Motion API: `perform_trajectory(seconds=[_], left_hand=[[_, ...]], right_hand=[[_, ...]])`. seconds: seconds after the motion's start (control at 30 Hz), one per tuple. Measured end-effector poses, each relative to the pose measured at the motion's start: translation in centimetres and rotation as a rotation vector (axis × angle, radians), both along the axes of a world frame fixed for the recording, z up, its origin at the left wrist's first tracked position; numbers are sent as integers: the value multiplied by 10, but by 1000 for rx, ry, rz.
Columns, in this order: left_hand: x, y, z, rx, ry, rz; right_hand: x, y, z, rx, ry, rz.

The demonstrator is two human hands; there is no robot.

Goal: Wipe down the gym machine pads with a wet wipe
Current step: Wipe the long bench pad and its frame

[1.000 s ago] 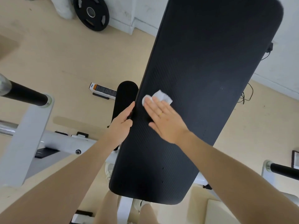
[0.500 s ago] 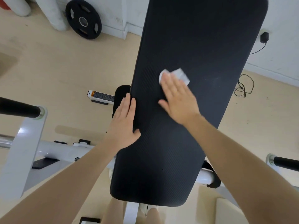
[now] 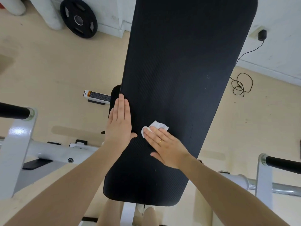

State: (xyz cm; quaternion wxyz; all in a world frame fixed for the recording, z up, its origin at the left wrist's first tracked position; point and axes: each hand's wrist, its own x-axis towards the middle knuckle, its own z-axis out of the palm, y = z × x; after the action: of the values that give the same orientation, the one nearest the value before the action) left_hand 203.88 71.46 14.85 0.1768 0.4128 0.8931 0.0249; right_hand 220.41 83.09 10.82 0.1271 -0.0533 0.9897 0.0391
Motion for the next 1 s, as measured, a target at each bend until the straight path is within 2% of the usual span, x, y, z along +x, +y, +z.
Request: perform_trajectory(seconds=[0.1,0.2,0.3,0.43,0.5,0.6,0.8,0.9,1.0], left_hand=[[3,1,-1,-35,37,9],[6,2,-3,6,105,-61],[5,2,1,-36,123,-121],[7,8,6,-75,71,-114],[10,10,8,-82,56,-97],[12,12,10,-89,39,-77],[14,16,14,-143,56,-58],[20,19,15,-133,35,-19],[30,25,14,-87,11,12]], right_hand=[[-13,17,4,55,54,-49],[-50,53,24,100,173,-238],[-80,92,51,69,279,-363],[-92,118,69,-19,277,-485],[-84,109,62,-7,244,-449],[-49,80,36,84,172,-264],[35,25,-10,5,61,-13],[38,34,-12,19,97,-8],[18,65,4,66,195,-178]])
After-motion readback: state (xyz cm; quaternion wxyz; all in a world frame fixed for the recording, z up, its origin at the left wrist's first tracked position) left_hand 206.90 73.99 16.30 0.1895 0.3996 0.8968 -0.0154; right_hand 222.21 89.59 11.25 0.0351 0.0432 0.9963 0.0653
